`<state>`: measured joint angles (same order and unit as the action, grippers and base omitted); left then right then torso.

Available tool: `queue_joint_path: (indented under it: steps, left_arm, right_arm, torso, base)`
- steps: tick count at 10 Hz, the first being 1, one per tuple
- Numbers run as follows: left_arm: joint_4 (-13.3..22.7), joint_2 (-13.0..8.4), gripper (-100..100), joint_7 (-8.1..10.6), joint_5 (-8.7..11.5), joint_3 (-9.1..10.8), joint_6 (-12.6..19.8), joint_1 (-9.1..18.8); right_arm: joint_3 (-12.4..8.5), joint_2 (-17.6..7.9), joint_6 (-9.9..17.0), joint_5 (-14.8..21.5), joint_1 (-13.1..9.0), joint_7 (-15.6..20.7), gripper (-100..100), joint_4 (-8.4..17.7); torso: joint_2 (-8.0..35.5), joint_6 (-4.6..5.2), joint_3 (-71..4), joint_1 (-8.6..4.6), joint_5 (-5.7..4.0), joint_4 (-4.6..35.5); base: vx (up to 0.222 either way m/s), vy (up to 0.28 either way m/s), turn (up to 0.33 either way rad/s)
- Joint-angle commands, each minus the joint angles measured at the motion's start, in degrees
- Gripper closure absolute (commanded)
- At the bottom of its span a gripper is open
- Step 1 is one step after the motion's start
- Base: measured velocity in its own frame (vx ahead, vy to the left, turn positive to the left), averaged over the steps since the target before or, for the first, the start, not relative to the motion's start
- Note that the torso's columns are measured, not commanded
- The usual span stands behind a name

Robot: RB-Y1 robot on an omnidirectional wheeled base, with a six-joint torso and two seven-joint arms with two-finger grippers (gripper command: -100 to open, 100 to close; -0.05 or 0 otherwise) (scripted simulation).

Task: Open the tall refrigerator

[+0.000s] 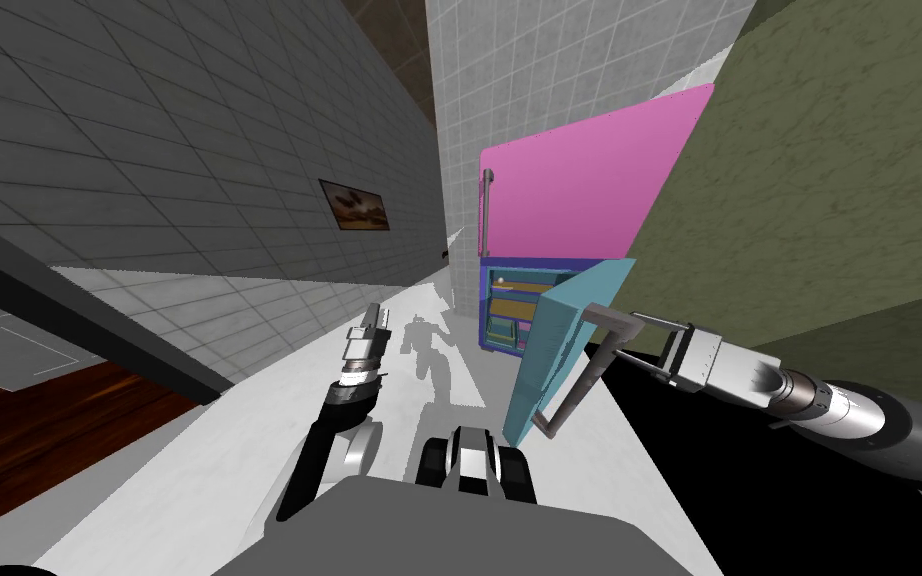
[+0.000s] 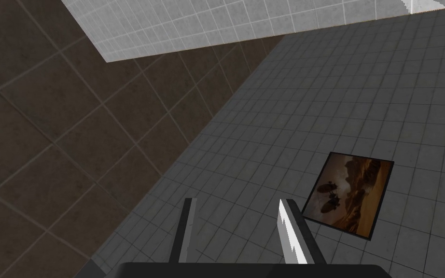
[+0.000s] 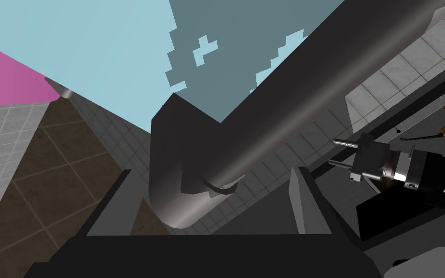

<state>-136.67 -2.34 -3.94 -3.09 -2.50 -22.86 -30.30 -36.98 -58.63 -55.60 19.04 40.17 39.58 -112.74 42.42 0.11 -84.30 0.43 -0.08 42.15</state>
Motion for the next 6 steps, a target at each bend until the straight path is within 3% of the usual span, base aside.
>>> queue_joint_path:
  steps: [1,6]
  left_arm:
    - [0.0,0.0,0,0.0,0.0,-0.01,0.0,-0.01]
    - [0.0,0.0,0,0.0,0.0,0.0,0.0,-0.01]
  right_arm:
    - [0.48,-0.1,-0.57,0.2,0.31,-0.02,100,-0.25]
    - [0.48,-0.1,-0.57,0.2,0.31,-0.02,100,-0.25]
  torso:
    - [-0.02,0.0,-0.01,0.01,0.01,0.01]
    - [0.04,-0.16,-0.01,-0.1,0.0,0.0]
  base:
    - [0.018,0.016,0.01]
    - [0.002,0.002,0.001]
